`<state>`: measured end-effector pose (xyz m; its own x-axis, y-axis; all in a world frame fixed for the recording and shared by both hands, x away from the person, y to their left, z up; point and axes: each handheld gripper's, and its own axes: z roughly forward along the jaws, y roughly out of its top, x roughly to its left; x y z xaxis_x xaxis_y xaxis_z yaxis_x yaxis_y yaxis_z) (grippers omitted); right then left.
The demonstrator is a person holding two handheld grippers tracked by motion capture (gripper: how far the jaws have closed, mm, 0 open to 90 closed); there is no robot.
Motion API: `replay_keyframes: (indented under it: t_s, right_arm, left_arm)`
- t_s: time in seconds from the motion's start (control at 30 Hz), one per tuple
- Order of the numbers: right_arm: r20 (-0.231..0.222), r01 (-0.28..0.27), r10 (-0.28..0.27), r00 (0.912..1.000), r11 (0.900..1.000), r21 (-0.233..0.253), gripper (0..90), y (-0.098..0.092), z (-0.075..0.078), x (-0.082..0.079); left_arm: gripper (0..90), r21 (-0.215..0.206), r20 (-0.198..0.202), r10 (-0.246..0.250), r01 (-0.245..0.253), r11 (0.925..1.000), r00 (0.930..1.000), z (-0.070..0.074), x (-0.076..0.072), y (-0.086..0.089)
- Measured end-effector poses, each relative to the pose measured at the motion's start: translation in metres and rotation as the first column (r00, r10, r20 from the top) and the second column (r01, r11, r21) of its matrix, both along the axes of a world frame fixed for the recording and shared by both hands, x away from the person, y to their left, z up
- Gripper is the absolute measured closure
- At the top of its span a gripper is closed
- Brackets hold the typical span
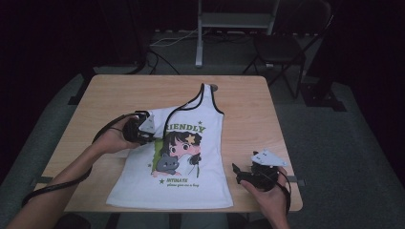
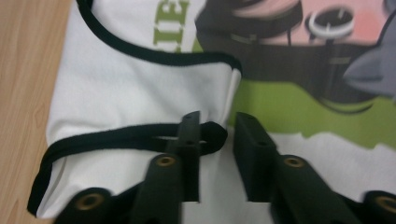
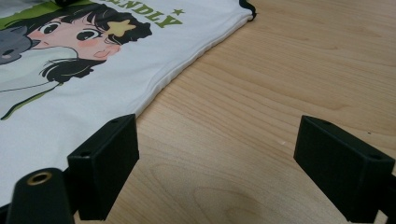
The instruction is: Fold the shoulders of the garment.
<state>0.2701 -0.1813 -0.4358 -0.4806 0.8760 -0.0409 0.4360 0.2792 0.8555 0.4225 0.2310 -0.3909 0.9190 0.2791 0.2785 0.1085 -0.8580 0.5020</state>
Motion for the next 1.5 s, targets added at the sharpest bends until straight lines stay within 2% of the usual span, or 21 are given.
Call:
replay_keyframes:
  t_s: [0.07,0.17,0.2,0.27,0.33,0.4,0.43,0.53,0.63,0.77,0.9,0.97,1.0,1.13,1.2,1.3,1.37,1.4,1.43,1.47,1.5]
  right_arm:
    - [0.000,0.002,-0.002,1.0000,1.000,0.000,13.3,0.000,0.000,0.000]
    - [-0.001,0.001,-0.001,1.0000,1.000,0.002,13.3,0.000,0.000,0.001]
    - [0.000,0.000,0.000,1.0000,1.000,0.000,13.3,0.000,0.000,0.001]
    - [-0.001,0.000,0.000,1.0000,1.000,0.000,13.3,0.000,0.000,0.001]
    - [-0.002,0.000,0.000,1.0000,1.000,0.000,13.3,0.000,0.000,0.001]
    - [-0.001,0.002,-0.002,1.0000,1.000,0.001,13.4,0.000,0.000,0.001]
    - [0.000,0.002,-0.002,1.0000,1.000,0.002,13.4,0.000,0.000,0.001]
    - [0.000,0.002,-0.002,1.0000,1.000,0.003,13.3,-0.001,0.000,0.001]
    - [0.000,0.001,-0.001,1.0000,1.000,0.002,13.3,0.000,0.000,0.001]
    - [-0.003,0.002,-0.002,1.0000,1.000,0.001,13.4,0.000,0.000,0.001]
    - [-0.003,0.002,-0.002,1.0000,1.000,0.000,13.4,0.000,0.000,0.001]
    - [-0.002,0.002,-0.002,1.0000,1.000,-0.002,13.3,0.000,0.000,0.002]
    - [-0.002,0.002,-0.002,1.0000,1.000,-0.002,13.3,0.000,0.000,0.002]
    - [0.013,0.005,-0.005,0.9999,1.000,0.015,13.3,-0.003,0.007,0.005]
    - [0.017,0.009,-0.009,0.9998,1.000,0.023,13.3,-0.005,0.011,0.009]
    - [0.027,0.008,-0.009,0.9996,1.000,0.024,13.3,-0.005,0.018,0.016]
    - [0.035,0.005,-0.006,0.9994,1.000,0.021,13.3,-0.005,0.022,0.021]
    - [0.040,0.005,-0.006,0.9992,1.000,0.020,13.3,-0.005,0.023,0.023]
    - [0.040,0.005,-0.006,0.9992,1.000,0.020,13.3,-0.005,0.023,0.023]
    - [0.048,0.004,-0.005,0.9988,1.000,0.022,13.3,-0.003,0.027,0.029]
    - [0.052,0.001,-0.002,0.9986,1.000,0.018,13.3,-0.002,0.031,0.034]
  left_arm:
    - [57.5,-0.108,-0.038,0.041,-0.045,0.9931,0.9984,0.007,0.008,0.008]
    - [54.8,-0.232,-0.100,0.084,-0.105,0.9671,0.9914,0.011,0.019,0.014]
    - [53.2,-0.255,-0.118,0.099,-0.126,0.9585,0.9880,0.010,0.022,0.013]
    - [51.8,-0.256,-0.134,0.142,-0.172,0.9511,0.9808,0.007,0.025,0.008]
    - [51.8,-0.213,-0.131,0.159,-0.184,0.9595,0.9786,0.000,0.026,-0.001]
    - [51.7,-0.122,-0.099,0.144,-0.155,0.9804,0.9847,-0.006,0.023,-0.011]
    - [51.2,-0.078,-0.081,0.135,-0.141,0.9869,0.9876,-0.010,0.021,-0.015]
    - [50.8,-0.012,-0.051,0.122,-0.123,0.9923,0.9912,-0.019,0.015,-0.021]
    - [50.9,-0.025,-0.040,0.132,-0.133,0.9908,0.9905,-0.021,0.012,-0.019]
    - [50.9,0.020,-0.006,0.137,-0.137,0.9904,0.9906,-0.019,0.012,-0.013]
    - [50.7,0.013,-0.013,0.144,-0.143,0.9896,0.9895,-0.019,0.013,-0.005]
    - [49.2,-0.022,-0.016,0.158,-0.159,0.9871,0.9873,-0.016,0.010,-0.001]
    - [46.6,-0.022,-0.016,0.158,-0.159,0.9871,0.9873,-0.016,0.010,-0.001]
    - [43.3,-0.113,-0.024,0.180,-0.182,0.9768,0.9834,-0.004,0.000,0.014]
    - [41.1,-0.191,-0.052,0.207,-0.213,0.9582,0.9769,0.001,-0.008,0.028]
    - [37.1,-0.265,-0.065,0.245,-0.253,0.9305,0.9674,0.005,-0.018,0.049]
    - [31.7,-0.323,-0.085,0.293,-0.305,0.8959,0.9523,0.007,-0.024,0.062]
    - [30.1,-0.420,-0.134,0.324,-0.350,0.8375,0.9365,0.010,-0.032,0.077]
    - [30.0,-0.420,-0.134,0.324,-0.350,0.8375,0.9365,0.010,-0.032,0.077]
    - [30.0,-0.478,-0.157,0.346,-0.378,0.7927,0.9249,0.011,-0.038,0.087]
    - [26.9,-0.496,-0.156,0.353,-0.382,0.7797,0.9224,0.011,-0.042,0.092]
